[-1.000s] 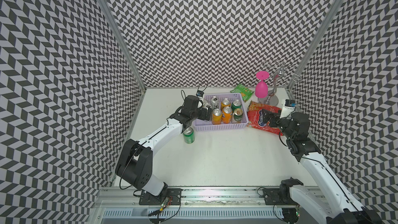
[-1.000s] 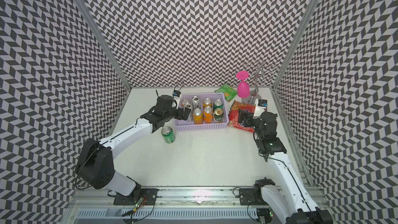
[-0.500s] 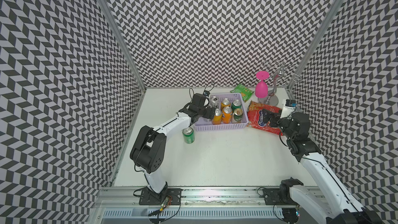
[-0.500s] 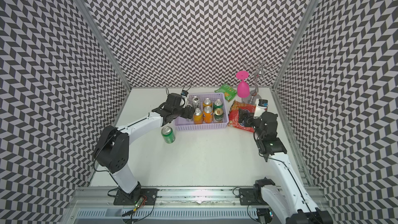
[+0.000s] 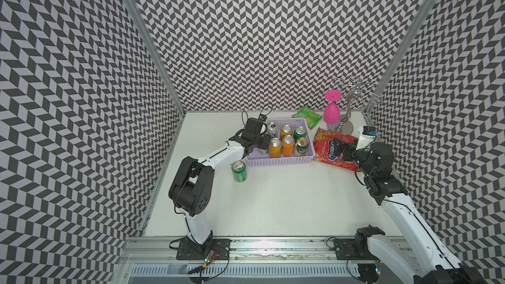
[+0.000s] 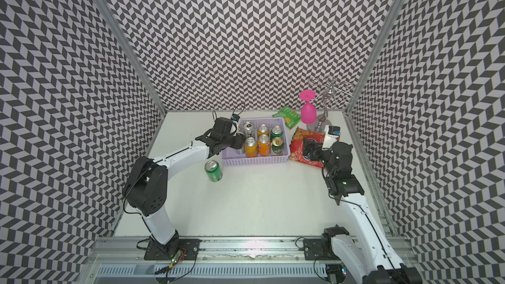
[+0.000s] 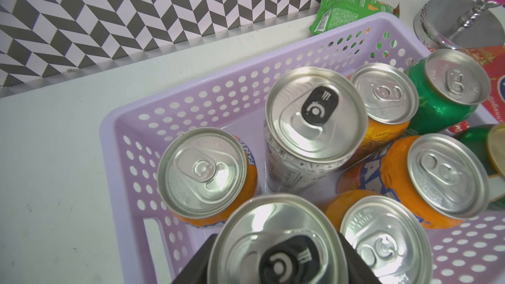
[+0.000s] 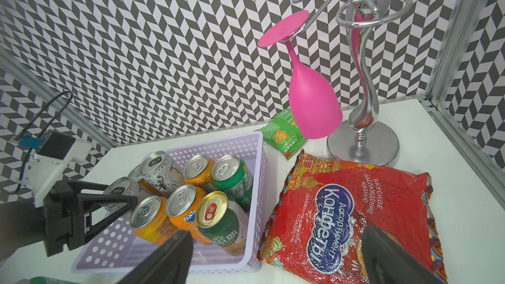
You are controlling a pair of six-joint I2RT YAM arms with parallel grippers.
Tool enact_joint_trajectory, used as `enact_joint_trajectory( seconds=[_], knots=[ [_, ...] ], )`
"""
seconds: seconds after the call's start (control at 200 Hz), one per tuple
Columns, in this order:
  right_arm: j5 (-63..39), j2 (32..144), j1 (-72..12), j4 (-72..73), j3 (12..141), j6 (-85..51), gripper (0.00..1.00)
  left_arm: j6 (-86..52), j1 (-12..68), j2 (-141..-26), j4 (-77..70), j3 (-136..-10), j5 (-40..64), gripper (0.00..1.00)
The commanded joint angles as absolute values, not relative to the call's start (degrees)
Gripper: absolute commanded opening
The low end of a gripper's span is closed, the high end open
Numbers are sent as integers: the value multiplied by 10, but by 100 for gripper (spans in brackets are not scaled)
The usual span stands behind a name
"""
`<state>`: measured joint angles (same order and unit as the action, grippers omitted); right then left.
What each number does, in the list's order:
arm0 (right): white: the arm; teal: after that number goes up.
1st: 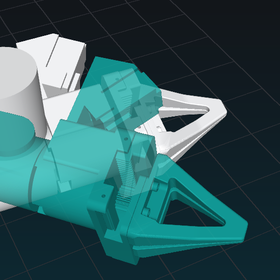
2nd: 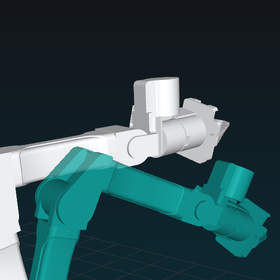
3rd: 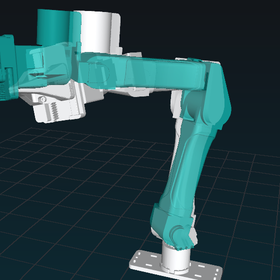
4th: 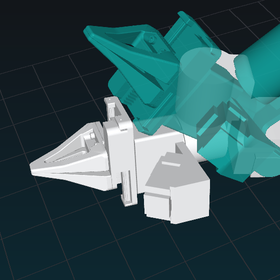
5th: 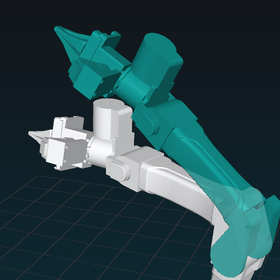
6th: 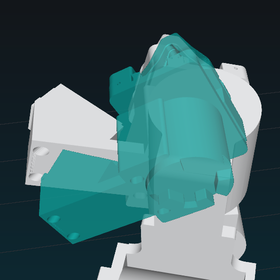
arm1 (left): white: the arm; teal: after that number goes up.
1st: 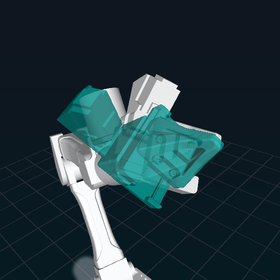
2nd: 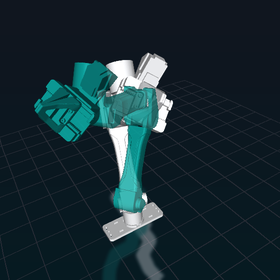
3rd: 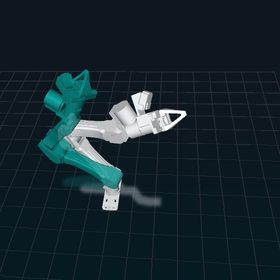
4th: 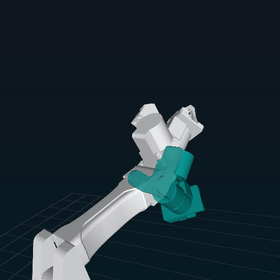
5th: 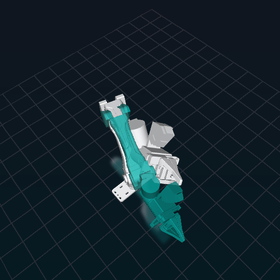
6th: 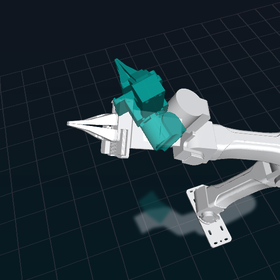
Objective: Take out the drinks from the basket
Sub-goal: Pick up the drink from the basket.
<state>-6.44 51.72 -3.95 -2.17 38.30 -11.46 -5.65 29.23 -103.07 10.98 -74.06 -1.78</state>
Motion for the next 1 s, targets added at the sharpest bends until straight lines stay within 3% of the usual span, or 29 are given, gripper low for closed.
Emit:
enact_joint_trajectory(
  seconds=[0.0, 0.426, 0.996],
  knots=[
    [-68, 512, -35, -3, 388, -109, 100, -55, 295, -1022, 114, -755, -15, 56],
    [-71, 512, -33, -2, 390, -109, 100, -54, 296, -961, 118, -741, -11, 50],
    [-76, 511, -32, -3, 390, -109, 99, -64, 315, -781, 161, -672, -29, 47]
  ],
)
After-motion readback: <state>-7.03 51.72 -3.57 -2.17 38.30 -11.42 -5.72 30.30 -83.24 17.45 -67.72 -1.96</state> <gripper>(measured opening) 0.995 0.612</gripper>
